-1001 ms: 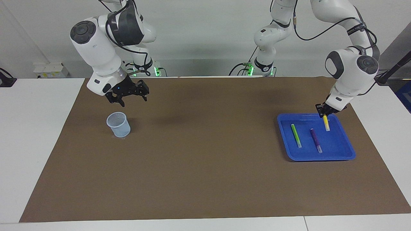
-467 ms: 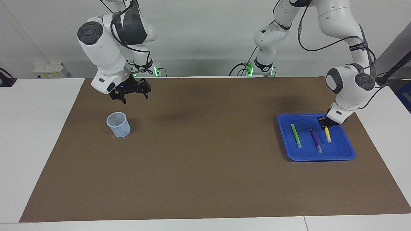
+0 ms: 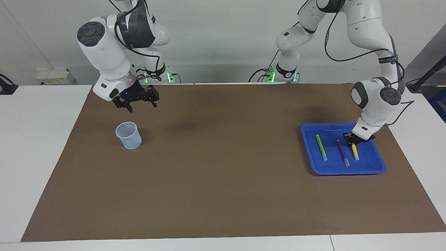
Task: Right arm passes pens to left for tray arrangement
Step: 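Lower the yellow pen into the blue tray with the left gripper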
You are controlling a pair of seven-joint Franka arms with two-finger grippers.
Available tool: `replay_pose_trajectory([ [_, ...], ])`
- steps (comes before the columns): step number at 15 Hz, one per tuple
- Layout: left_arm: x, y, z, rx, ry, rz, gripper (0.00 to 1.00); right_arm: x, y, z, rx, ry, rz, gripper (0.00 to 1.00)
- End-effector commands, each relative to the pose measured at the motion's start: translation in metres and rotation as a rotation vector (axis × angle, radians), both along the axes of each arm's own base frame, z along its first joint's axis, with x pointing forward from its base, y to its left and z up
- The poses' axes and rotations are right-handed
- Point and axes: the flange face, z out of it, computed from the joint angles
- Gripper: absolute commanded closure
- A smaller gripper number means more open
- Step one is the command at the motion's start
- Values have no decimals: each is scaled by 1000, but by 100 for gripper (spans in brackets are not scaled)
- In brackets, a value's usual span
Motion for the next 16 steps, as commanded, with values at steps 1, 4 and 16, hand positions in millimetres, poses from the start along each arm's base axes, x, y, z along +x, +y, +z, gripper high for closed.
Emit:
replay_pose_trajectory([
  [1,-4,1,-8,18,-11,-25,25,-1,-2,1,-20,-33,-4,0],
  [4,-3,1,-6,18,-18,5,0,1,-4,7,-19,-39,-15,0],
  [16,6,3,4,22,-4,8,0,7,-51,45,-93,-18,-70,0],
])
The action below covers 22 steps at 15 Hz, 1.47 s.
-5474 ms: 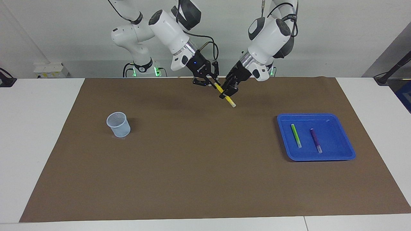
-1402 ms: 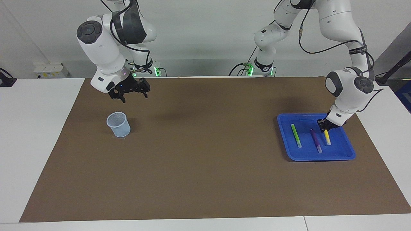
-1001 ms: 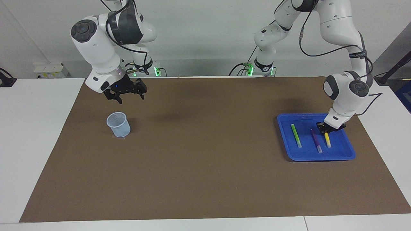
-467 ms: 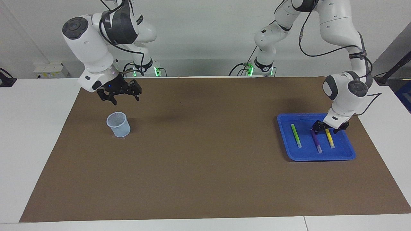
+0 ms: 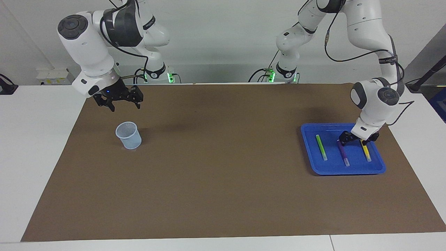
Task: Right arm passes pens to left for tray arrangement
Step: 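Release the yellow pen and lift the left gripper away from the tray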
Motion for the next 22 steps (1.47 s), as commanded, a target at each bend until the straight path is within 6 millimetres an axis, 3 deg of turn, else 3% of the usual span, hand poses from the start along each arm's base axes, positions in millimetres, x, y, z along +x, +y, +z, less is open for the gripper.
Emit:
replay_pose_trajectory([
  [1,8,2,9,16,6,7,0,0,-4,30,-16,5,-15,0],
  [4,13,0,20,-18,4,49,0,0,-4,31,-16,10,-17,0],
  [6,24,-3,45,-64,10,99,0,-1,-6,32,-16,13,-18,0],
  [9,37,-23,90,-65,33,133,0,-1,-5,32,-16,13,-18,0],
  [12,41,-58,124,-50,43,198,0,-1,-6,32,-17,15,-20,0],
  [16,36,-93,185,-61,47,226,0,-1,-6,32,-17,13,-20,0],
  [22,14,-119,268,-117,35,260,0,-2,-6,33,-17,13,-20,0],
])
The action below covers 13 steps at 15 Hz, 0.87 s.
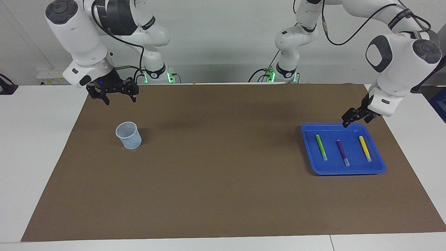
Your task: Right arm passes pens to left for tray arrangement
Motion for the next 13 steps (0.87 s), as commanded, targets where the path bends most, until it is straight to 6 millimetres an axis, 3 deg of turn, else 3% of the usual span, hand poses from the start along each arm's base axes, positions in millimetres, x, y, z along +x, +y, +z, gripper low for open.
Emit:
replay_pose_trajectory([
  [1,-19,-11,37,8,-11,12,0,0,-3,4,-17,10,-16,0],
  [4,-31,-16,54,19,-12,8,0,-2,-3,3,-17,13,-16,0],
  [5,-36,-32,61,26,-12,-17,0,-2,-3,3,-17,13,-16,0],
  [6,-43,-31,76,32,-25,-11,0,-2,-4,3,-17,13,-16,0],
  [10,-60,-20,105,-46,-54,27,0,-3,-4,2,-17,20,-17,0],
  [13,-69,-20,107,-55,-11,28,0,-3,-1,3,-17,20,-13,0],
])
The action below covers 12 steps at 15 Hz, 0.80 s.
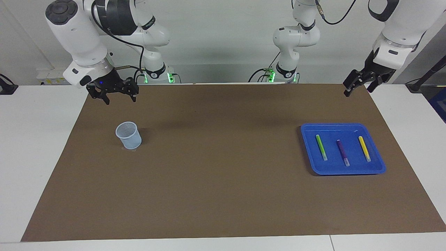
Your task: Right arm passes pens to left for tray arrangement
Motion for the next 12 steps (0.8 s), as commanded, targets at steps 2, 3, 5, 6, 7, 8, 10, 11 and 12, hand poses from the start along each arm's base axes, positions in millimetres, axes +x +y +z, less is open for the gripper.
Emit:
replay_pose_trajectory([
  [2,-9,0,7,-21,32,7,0,-2,-1,4,-17,11,-12,0],
  [3,-8,-4,9,-19,17,1,0,-1,-1,3,-17,11,-12,0],
  [5,-14,-6,17,-20,-19,-3,0,-1,-2,3,-17,12,-14,0],
  [6,-16,-5,12,-21,-20,-3,0,-1,-2,3,-17,12,-14,0],
  [7,-18,-7,7,-22,-28,-7,0,-1,-2,3,-17,12,-12,0],
  [8,-19,-8,-2,-22,-26,-7,0,-1,-2,3,-17,12,-14,0],
  [10,-19,-10,-12,-23,-22,-11,0,-1,-2,3,-17,12,-14,0],
  [11,-18,-10,-16,-23,-20,-13,0,-1,-3,3,-17,12,-15,0],
  [12,-17,-9,-19,-23,-16,-11,0,-1,-3,3,-17,14,-15,0],
])
